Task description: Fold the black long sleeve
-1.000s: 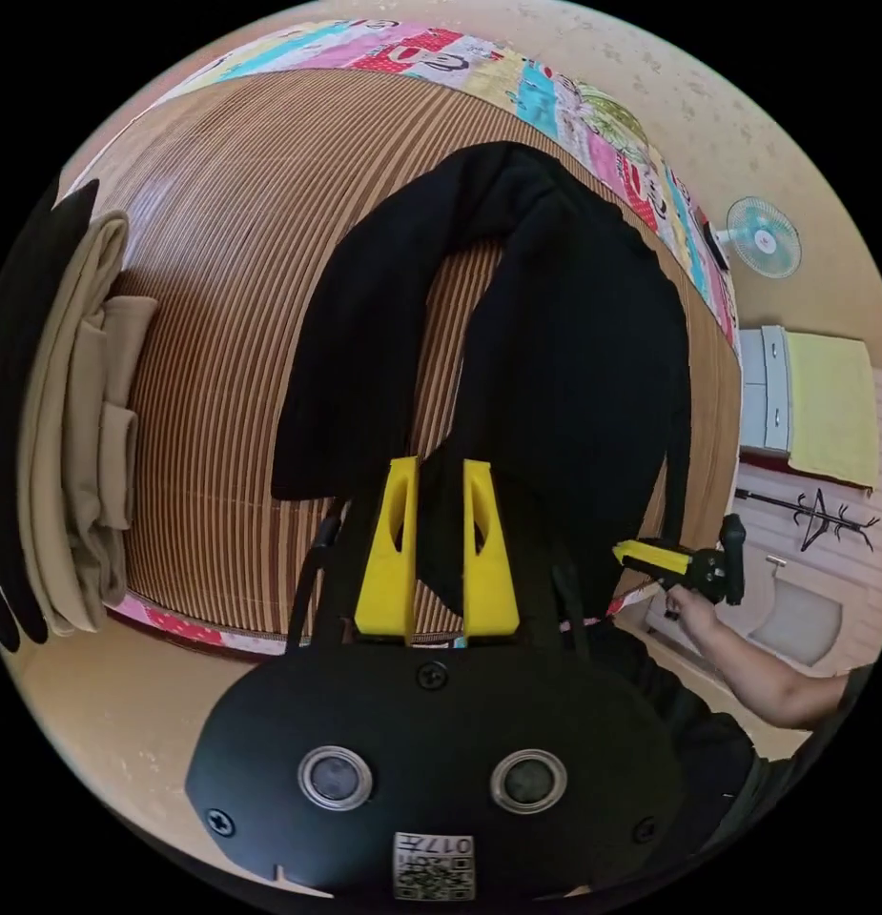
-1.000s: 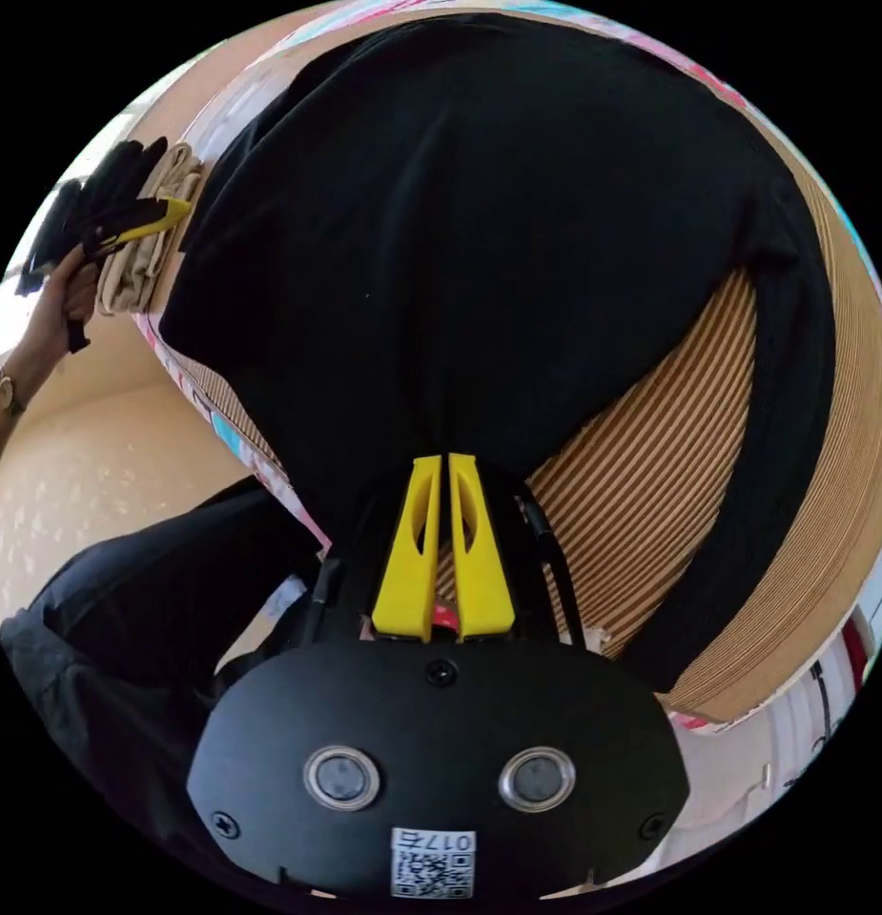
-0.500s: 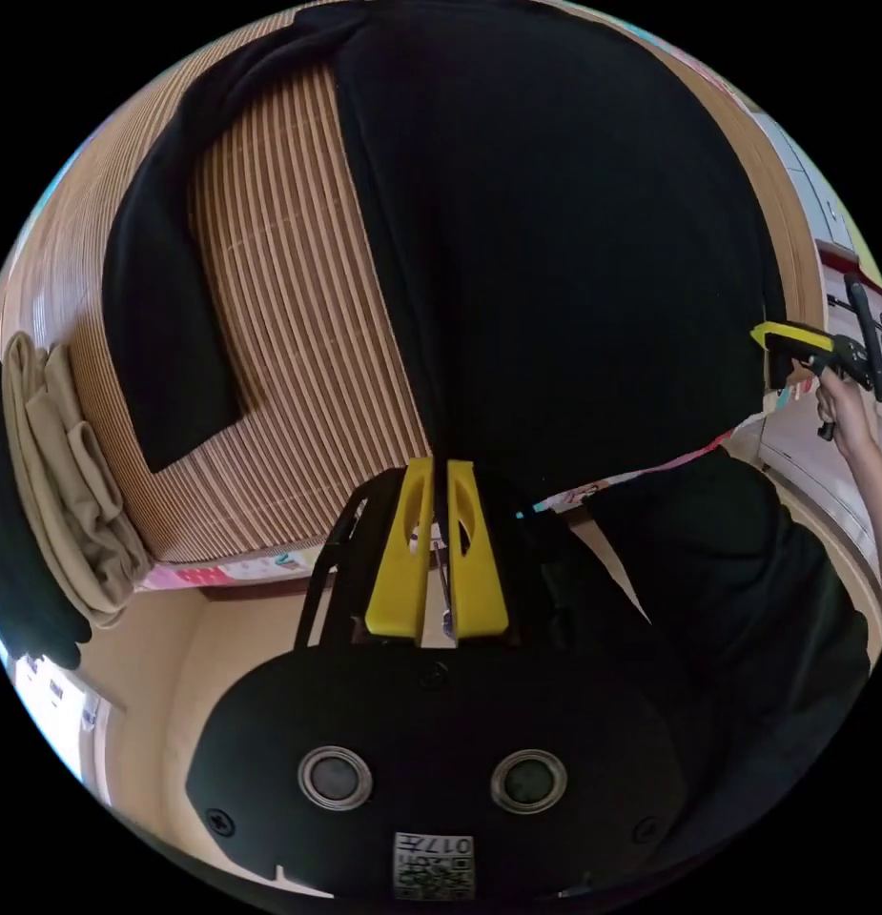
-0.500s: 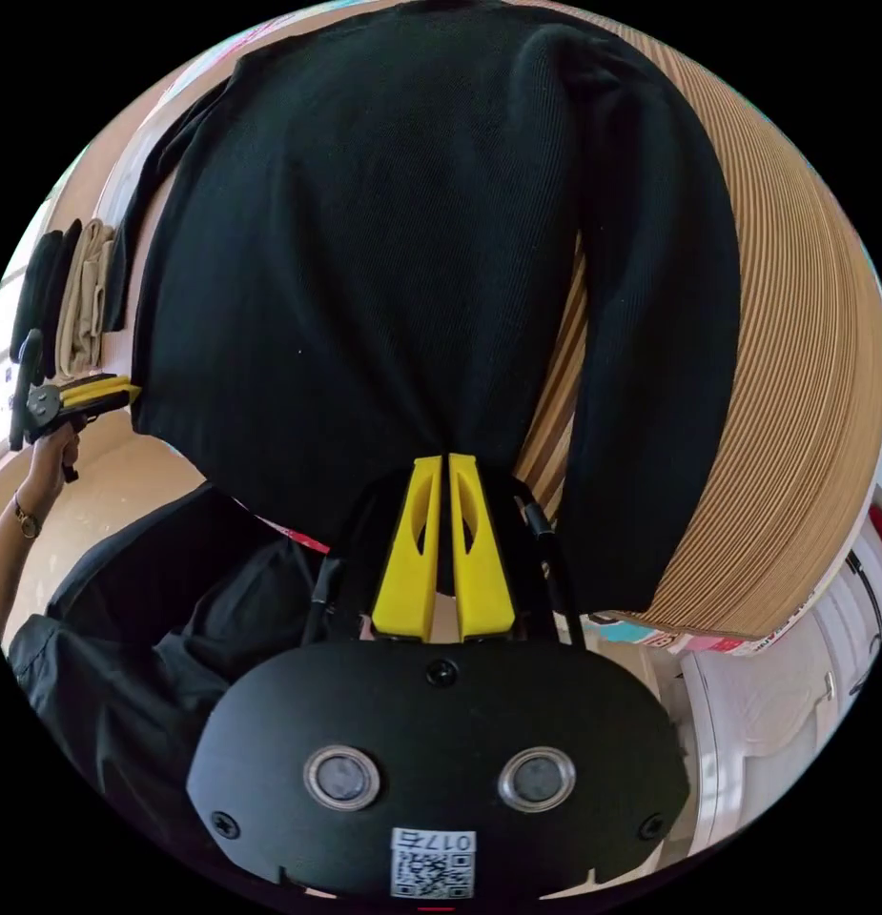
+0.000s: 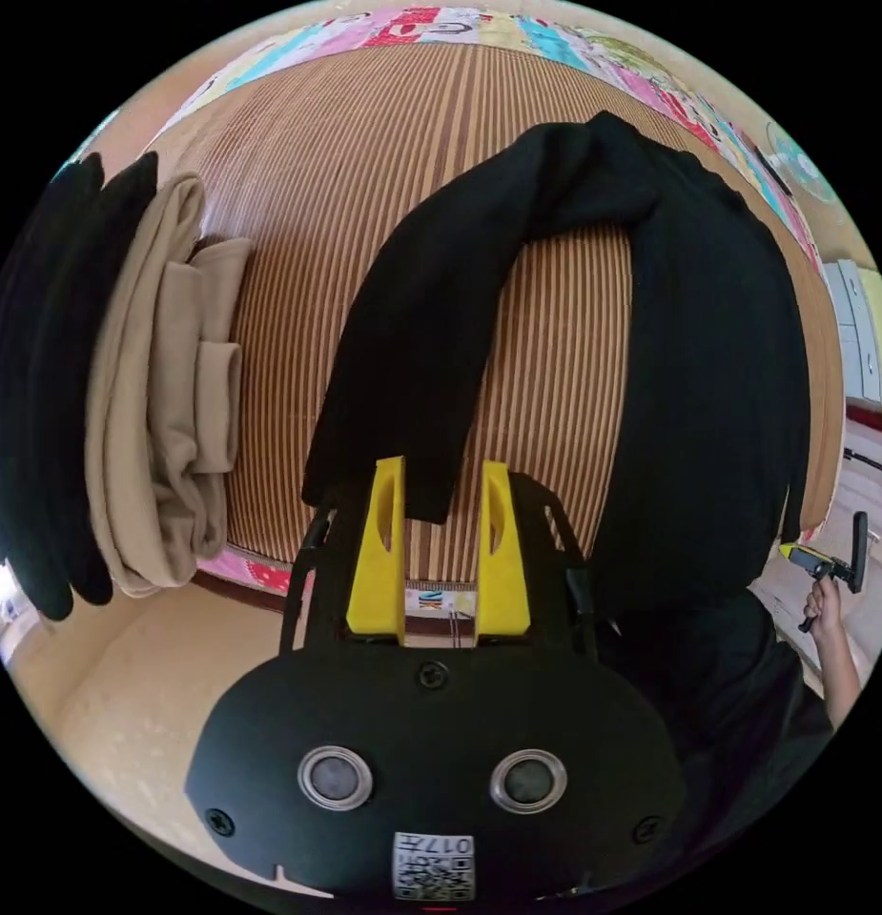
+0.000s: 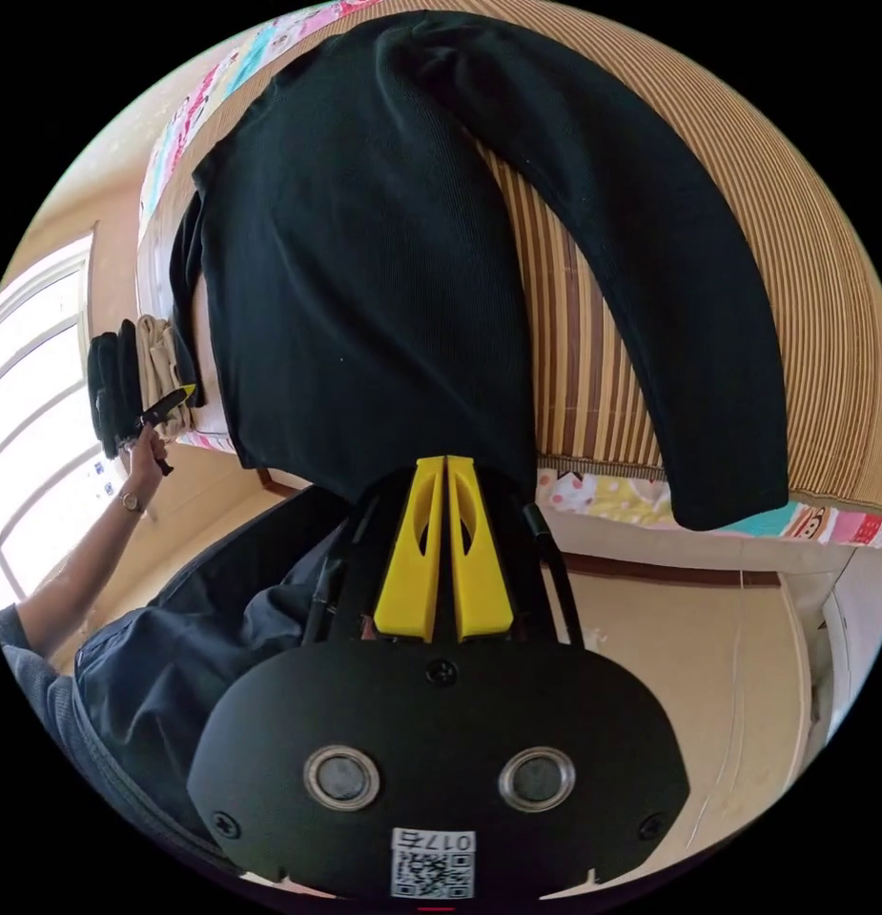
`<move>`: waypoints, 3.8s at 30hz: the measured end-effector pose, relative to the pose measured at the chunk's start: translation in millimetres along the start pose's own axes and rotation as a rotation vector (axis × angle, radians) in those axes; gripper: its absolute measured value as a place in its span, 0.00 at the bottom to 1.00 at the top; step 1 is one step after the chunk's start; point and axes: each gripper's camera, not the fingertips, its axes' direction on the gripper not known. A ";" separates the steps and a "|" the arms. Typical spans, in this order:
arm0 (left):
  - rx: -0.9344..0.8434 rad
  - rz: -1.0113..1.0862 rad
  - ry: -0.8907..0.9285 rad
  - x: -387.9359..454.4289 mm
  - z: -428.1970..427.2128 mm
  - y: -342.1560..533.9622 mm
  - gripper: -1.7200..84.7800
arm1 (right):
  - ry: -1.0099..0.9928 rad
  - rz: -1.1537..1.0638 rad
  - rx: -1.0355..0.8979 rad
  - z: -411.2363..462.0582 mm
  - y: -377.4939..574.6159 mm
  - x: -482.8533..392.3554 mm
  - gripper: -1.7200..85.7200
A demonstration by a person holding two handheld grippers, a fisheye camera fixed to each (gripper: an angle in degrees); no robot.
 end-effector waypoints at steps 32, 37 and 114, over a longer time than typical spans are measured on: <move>0.324 0.203 1.185 160.4 -134.3 -53.1 0.17 | -1.313 0.947 0.768 70.9 157.7 299.5 0.12; 0.158 0.145 1.043 144.8 -75.8 -26.0 0.16 | -1.423 1.082 0.877 97.6 165.4 320.0 0.14; 0.238 0.040 1.776 -223.8 7.7 -11.6 0.05 | -1.443 0.024 0.580 -46.7 39.7 44.0 0.05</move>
